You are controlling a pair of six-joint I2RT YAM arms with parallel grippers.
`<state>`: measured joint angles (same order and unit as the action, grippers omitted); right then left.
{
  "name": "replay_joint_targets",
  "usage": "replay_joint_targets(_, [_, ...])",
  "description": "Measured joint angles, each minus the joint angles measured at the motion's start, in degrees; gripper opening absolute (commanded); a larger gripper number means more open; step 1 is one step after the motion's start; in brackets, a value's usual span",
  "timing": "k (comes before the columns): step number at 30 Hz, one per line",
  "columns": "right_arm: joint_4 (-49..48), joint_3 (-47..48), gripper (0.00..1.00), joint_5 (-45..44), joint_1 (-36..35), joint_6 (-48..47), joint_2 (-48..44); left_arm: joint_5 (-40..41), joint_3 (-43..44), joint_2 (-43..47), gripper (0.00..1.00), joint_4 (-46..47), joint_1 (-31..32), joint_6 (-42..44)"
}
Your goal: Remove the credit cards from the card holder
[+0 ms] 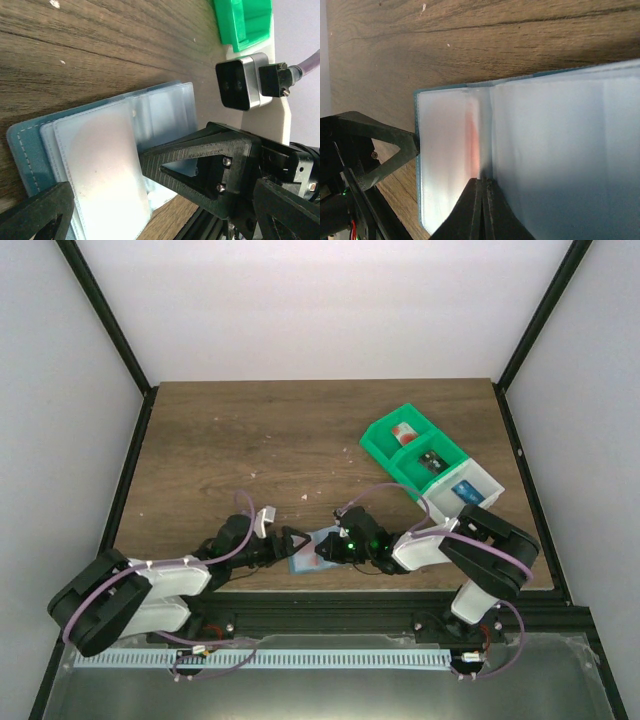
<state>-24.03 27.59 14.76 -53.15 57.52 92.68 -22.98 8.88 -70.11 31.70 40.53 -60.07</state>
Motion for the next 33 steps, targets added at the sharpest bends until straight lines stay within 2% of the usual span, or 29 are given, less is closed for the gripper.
replay_joint_targets(15, [-0.61, -0.28, 0.0, -0.02, 0.0, 0.02, 0.0, -0.26, 0.02, -1.86, 0.99, 2.27, 0.0, -0.2])
replay_joint_targets(27, [-1.36, -0.7, 0.01, -0.33, 0.02, 0.31, 0.0, 0.74, 2.38, -7.76, 0.99, 6.54, -0.04, -1.33])
replay_joint_targets(33, [-1.86, -0.79, 0.0, -0.31, -0.04, 0.42, 0.07, -2.03, 4.61, -8.48, 0.99, 6.78, 1.42, -2.86])
